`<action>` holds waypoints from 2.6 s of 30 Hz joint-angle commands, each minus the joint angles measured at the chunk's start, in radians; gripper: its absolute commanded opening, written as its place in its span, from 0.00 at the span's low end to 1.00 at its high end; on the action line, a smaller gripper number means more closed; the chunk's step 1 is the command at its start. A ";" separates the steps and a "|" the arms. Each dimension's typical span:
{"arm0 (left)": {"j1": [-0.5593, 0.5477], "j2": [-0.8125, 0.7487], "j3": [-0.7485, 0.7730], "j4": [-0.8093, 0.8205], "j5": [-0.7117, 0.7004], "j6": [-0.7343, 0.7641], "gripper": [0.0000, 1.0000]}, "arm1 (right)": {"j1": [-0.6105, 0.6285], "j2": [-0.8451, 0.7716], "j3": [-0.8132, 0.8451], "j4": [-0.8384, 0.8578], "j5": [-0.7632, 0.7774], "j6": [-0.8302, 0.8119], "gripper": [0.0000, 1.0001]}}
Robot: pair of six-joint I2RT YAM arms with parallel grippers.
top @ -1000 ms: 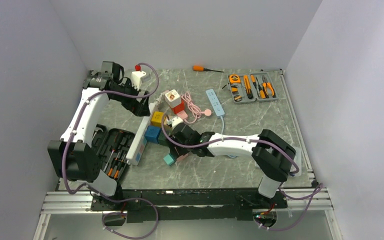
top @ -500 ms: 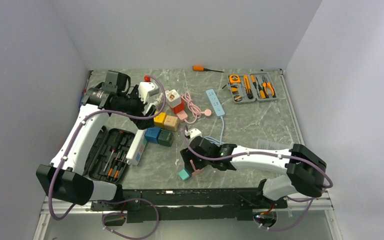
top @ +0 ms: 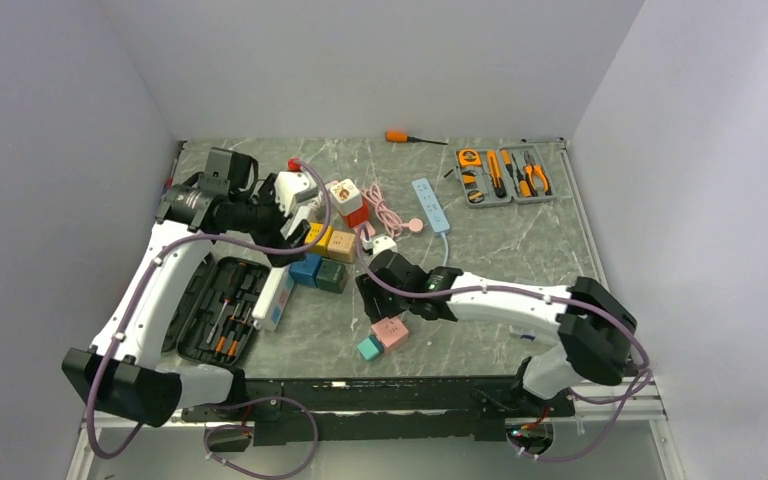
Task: Pull the plug off the socket
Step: Move the plug to the corner of the board, then remove the plug from the socket.
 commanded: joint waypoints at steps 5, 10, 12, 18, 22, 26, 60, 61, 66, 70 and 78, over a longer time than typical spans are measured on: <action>-0.057 -0.097 -0.046 -0.047 -0.013 0.071 0.99 | -0.029 0.057 -0.059 0.011 0.074 -0.006 0.36; -0.122 -0.144 -0.093 -0.027 -0.016 0.085 0.99 | -0.028 -0.055 -0.155 -0.008 0.093 0.047 0.36; -0.164 -0.165 -0.118 -0.017 -0.006 0.092 0.99 | -0.028 -0.104 -0.184 -0.020 0.091 0.065 0.37; -0.358 -0.243 -0.243 0.070 -0.029 0.116 0.99 | -0.030 -0.216 -0.216 -0.072 0.117 0.090 0.55; -0.433 -0.257 -0.292 0.110 -0.048 0.154 0.99 | -0.065 -0.310 -0.165 -0.095 0.147 0.009 0.94; -0.472 -0.311 -0.350 0.148 -0.056 0.215 0.99 | -0.085 -0.473 -0.215 0.041 -0.042 -0.157 1.00; -0.477 -0.399 -0.401 0.133 -0.060 0.308 0.99 | 0.118 -0.185 -0.247 0.068 -0.229 -0.328 1.00; -0.477 -0.399 -0.401 0.135 -0.059 0.305 0.99 | 0.135 -0.183 -0.250 0.068 -0.198 -0.315 1.00; -0.478 -0.404 -0.405 0.147 -0.061 0.301 0.99 | 0.188 -0.137 -0.233 0.040 -0.077 -0.255 1.00; -0.478 -0.425 -0.402 0.141 -0.058 0.319 0.99 | 0.223 -0.074 -0.201 0.012 0.009 -0.212 1.00; -0.477 -0.488 -0.429 0.191 -0.056 0.312 0.99 | 0.227 -0.030 -0.199 0.050 0.095 -0.155 0.55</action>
